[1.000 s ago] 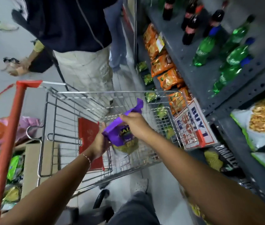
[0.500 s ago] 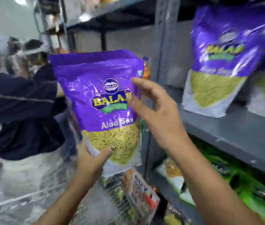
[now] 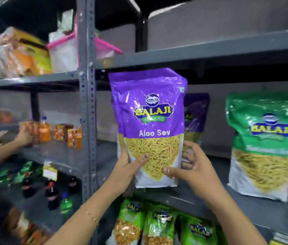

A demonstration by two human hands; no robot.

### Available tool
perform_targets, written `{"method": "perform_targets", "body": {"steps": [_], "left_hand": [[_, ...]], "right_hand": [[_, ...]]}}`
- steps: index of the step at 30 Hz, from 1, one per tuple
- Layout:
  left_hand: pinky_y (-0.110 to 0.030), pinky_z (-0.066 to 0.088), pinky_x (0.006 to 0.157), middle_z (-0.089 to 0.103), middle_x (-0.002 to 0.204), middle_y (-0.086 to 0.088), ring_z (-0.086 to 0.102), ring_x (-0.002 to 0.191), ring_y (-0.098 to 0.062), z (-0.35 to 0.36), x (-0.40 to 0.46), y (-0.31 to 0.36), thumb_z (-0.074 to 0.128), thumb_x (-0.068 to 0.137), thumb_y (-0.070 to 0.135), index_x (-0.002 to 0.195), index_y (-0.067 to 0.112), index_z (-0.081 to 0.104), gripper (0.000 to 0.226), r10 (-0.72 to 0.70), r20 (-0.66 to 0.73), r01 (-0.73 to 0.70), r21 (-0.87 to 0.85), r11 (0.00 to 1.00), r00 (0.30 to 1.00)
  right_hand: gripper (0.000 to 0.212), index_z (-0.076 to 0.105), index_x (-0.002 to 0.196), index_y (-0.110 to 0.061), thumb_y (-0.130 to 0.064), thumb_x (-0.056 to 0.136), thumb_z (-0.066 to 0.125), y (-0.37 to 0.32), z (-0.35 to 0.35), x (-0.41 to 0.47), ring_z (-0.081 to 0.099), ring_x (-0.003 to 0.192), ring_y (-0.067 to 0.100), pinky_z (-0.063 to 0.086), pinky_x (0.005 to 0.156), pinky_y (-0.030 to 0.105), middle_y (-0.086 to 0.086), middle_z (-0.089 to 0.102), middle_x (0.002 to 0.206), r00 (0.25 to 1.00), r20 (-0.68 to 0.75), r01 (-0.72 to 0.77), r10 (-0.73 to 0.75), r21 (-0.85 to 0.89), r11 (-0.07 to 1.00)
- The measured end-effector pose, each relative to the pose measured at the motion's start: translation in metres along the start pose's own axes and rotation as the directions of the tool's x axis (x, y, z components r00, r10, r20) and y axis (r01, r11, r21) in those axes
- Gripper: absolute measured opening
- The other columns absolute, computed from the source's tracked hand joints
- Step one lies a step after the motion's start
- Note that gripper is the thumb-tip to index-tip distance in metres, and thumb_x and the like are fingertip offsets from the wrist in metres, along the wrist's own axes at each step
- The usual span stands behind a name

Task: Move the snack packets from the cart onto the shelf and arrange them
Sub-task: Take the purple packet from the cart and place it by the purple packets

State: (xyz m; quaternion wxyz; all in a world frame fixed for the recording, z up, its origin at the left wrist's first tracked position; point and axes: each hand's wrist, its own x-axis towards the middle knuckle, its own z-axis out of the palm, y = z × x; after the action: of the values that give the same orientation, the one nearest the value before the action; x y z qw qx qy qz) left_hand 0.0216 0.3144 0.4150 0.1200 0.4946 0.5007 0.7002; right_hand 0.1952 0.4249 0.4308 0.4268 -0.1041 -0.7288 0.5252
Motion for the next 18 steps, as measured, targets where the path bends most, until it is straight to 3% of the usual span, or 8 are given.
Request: {"method": "perform_targets", "body": {"steps": [2, 4, 6, 8, 10, 12, 14, 18], "left_hand": [[-0.038, 0.043, 0.108, 0.064, 0.123, 0.003, 0.057, 0.119, -0.011, 0.015, 0.017, -0.007, 0.071, 0.071, 0.054, 0.121, 0.030, 0.054, 0.058, -0.011, 0.013, 0.009, 0.145, 0.989, 1.000], [-0.041, 0.043, 0.106, 0.067, 0.118, 0.002, 0.059, 0.116, -0.010, 0.023, 0.032, -0.018, 0.071, 0.072, 0.055, 0.114, 0.030, 0.059, 0.051, -0.026, 0.021, 0.021, 0.217, 0.976, 0.999], [-0.023, 0.047, 0.091, 0.070, 0.102, 0.012, 0.063, 0.095, 0.012, 0.037, 0.038, -0.023, 0.072, 0.082, 0.029, 0.102, 0.027, 0.062, 0.023, -0.034, 0.023, 0.028, 0.234, 0.972, 0.999], [-0.005, 0.041, 0.077, 0.063, 0.097, 0.018, 0.056, 0.079, 0.027, 0.051, 0.041, -0.024, 0.067, 0.086, 0.011, 0.102, 0.026, 0.058, 0.023, -0.009, 0.036, -0.001, 0.267, 0.964, 0.999], [0.005, 0.037, 0.069, 0.058, 0.098, 0.017, 0.052, 0.076, 0.032, 0.057, 0.043, -0.025, 0.063, 0.088, 0.005, 0.110, 0.020, 0.052, 0.029, 0.003, 0.039, -0.014, 0.266, 0.964, 0.999], [0.006, 0.037, 0.067, 0.056, 0.100, 0.020, 0.058, 0.085, 0.022, 0.063, 0.047, -0.027, 0.062, 0.089, 0.007, 0.114, 0.020, 0.049, 0.030, -0.020, 0.045, 0.008, 0.267, 0.964, 0.999], [0.002, 0.040, 0.073, 0.058, 0.104, 0.020, 0.060, 0.100, 0.001, 0.065, 0.051, -0.031, 0.062, 0.090, 0.012, 0.116, 0.022, 0.049, 0.031, -0.048, 0.044, 0.035, 0.260, 0.965, 0.998], [-0.029, 0.041, 0.106, 0.060, 0.129, 0.004, 0.054, 0.124, -0.014, 0.070, 0.053, -0.037, 0.066, 0.088, 0.022, 0.136, 0.018, 0.045, 0.053, -0.045, 0.025, 0.037, 0.235, 0.971, 0.999]], "right_hand": [[0.070, 0.053, 0.111, -0.022, 0.012, 0.058, 0.085, 0.006, -0.016, 0.005, 0.075, 0.081, 0.012, 0.059, 0.063, 0.025, 0.007, 0.074, 0.102, 0.997, -0.076, -0.011, 0.006, -0.065, 0.998], [0.072, 0.051, 0.110, -0.022, 0.013, 0.057, 0.085, 0.014, -0.024, 0.011, 0.073, 0.083, 0.011, 0.060, 0.066, 0.028, 0.006, 0.070, 0.102, 0.990, -0.137, -0.038, 0.021, -0.122, 0.992], [0.079, 0.050, 0.111, -0.031, -0.005, 0.050, 0.093, 0.026, -0.029, 0.016, 0.070, 0.098, 0.019, 0.059, 0.083, 0.044, 0.002, 0.069, 0.108, 0.978, -0.205, -0.066, 0.023, -0.202, 0.977], [0.082, 0.046, 0.107, -0.040, -0.026, 0.041, 0.093, 0.035, -0.034, 0.021, 0.067, 0.105, 0.024, 0.055, 0.091, 0.052, -0.001, 0.069, 0.111, 0.970, -0.243, -0.089, 0.027, -0.247, 0.965], [0.081, 0.043, 0.108, -0.033, -0.024, 0.045, 0.093, 0.033, -0.034, 0.025, 0.065, 0.108, 0.024, 0.053, 0.093, 0.049, 0.001, 0.068, 0.114, 0.965, -0.258, -0.123, 0.044, -0.301, 0.946], [0.080, 0.040, 0.115, -0.022, -0.015, 0.055, 0.092, 0.027, -0.035, 0.027, 0.063, 0.111, 0.024, 0.051, 0.094, 0.039, 0.000, 0.064, 0.114, 0.965, -0.253, -0.153, 0.063, -0.352, 0.923], [0.080, 0.039, 0.120, -0.015, -0.012, 0.059, 0.091, 0.025, -0.038, 0.030, 0.061, 0.112, 0.024, 0.048, 0.087, 0.031, -0.001, 0.060, 0.112, 0.965, -0.247, -0.177, 0.086, -0.373, 0.911], [0.082, 0.035, 0.128, -0.014, -0.014, 0.065, 0.088, 0.024, -0.042, 0.025, 0.058, 0.107, 0.020, 0.041, 0.081, 0.026, -0.002, 0.056, 0.113, 0.965, -0.230, -0.203, 0.122, -0.373, 0.905]]}}
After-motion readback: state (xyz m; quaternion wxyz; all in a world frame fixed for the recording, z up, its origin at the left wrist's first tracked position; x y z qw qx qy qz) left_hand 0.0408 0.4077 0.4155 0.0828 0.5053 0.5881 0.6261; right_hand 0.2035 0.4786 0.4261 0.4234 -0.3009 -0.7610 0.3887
